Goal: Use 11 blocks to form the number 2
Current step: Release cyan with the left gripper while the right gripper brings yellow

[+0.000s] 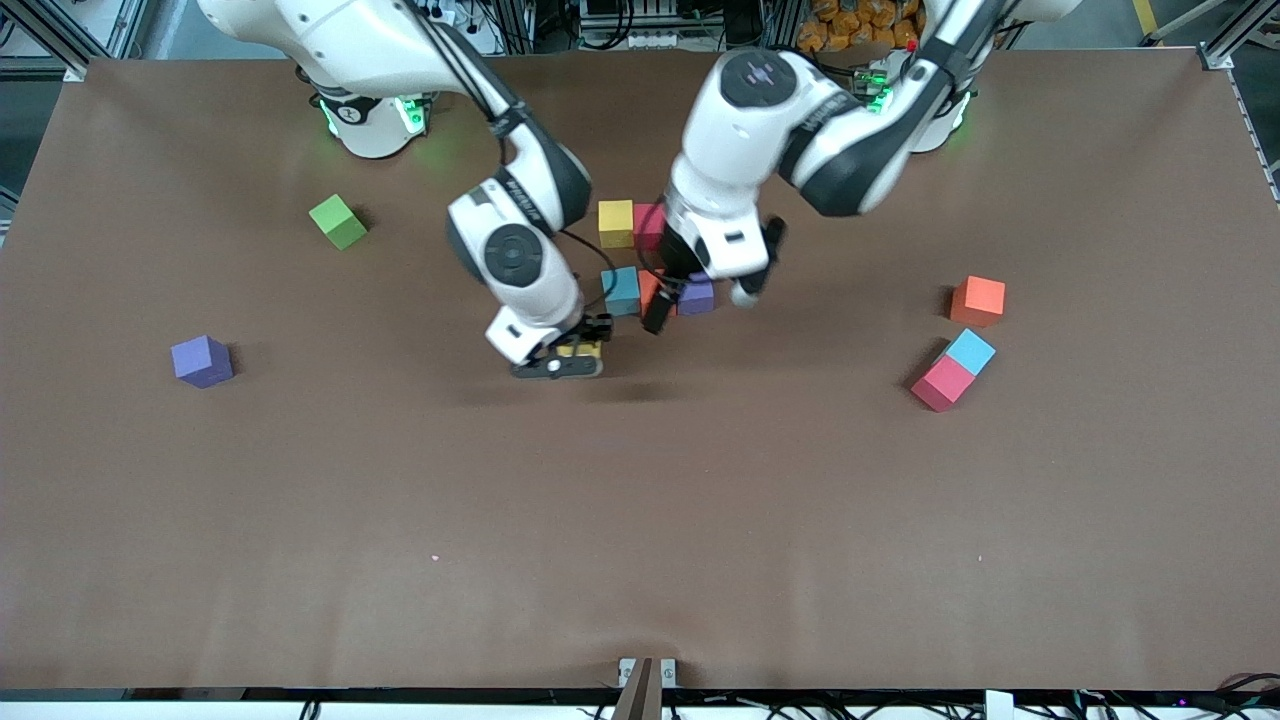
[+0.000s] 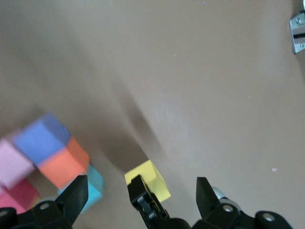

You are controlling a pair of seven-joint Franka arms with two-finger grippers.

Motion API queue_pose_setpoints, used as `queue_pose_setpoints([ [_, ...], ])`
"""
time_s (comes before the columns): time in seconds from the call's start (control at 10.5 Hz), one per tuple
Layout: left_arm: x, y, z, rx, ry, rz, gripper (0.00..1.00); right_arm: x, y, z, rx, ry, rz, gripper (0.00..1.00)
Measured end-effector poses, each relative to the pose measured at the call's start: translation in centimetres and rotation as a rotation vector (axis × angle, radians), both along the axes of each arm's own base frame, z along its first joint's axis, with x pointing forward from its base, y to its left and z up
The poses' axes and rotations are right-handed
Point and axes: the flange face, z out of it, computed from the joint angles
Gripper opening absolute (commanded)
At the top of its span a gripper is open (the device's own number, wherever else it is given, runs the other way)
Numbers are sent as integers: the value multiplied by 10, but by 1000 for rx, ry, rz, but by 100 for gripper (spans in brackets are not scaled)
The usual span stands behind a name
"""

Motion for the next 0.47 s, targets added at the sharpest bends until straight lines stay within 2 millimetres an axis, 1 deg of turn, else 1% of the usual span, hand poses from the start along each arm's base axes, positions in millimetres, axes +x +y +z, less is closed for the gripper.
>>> queue_pose_setpoints([
  [0.09,16,24,-5,35,11,-112,100,-7,15,-11,-8,6,3,37],
  [0.19,31,52,-10,73,28,-226,100,-13,24,-19,-14,11,12,38],
  [0.28,43,77,-16,108,49,-333,100,-16,29,-24,-18,13,16,39],
  [0.47,57,122,-32,166,114,-578,100,-21,34,-26,-22,14,27,40],
])
